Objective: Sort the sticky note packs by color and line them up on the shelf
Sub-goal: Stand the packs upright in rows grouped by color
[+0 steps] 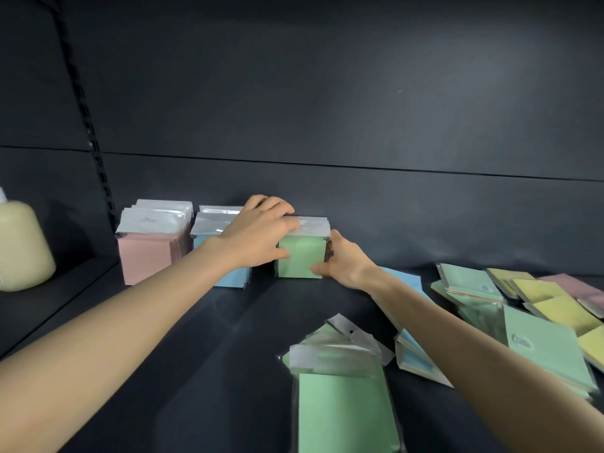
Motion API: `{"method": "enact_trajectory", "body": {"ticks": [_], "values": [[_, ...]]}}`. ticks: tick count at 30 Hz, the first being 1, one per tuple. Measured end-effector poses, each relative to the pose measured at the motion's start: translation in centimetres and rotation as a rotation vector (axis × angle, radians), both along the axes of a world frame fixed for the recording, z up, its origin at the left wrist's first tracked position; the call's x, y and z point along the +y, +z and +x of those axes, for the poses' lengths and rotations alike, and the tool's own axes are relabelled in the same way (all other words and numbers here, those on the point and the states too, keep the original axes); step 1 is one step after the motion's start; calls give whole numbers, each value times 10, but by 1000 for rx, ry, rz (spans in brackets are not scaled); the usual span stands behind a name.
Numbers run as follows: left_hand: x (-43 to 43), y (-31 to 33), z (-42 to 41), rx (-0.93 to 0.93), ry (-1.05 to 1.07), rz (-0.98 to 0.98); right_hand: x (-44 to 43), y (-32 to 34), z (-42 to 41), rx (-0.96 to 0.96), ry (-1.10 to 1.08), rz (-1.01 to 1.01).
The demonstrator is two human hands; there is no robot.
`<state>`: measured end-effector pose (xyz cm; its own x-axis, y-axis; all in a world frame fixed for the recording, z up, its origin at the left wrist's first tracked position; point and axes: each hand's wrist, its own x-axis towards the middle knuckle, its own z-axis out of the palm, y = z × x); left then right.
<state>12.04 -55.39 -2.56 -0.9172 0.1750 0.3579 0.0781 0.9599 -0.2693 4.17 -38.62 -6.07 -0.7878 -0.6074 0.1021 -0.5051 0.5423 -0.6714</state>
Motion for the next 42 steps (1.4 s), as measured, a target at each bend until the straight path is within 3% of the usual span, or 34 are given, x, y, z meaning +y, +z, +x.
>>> {"method": "enact_trajectory", "body": {"ticks": [8, 18, 28, 42], "values": [[-18, -2, -4, 128, -143, 178, -3, -5, -3, 31, -38, -27], [-25, -3, -7, 102, -117, 101, -10, 1, -14, -139, 39, -31], [-29, -5, -7, 50, -88, 26, -10, -8, -3, 103, -29, 117], [-27, -11, -7, 112, -170, -34, -16, -12, 4, 258, -118, 258]]}}
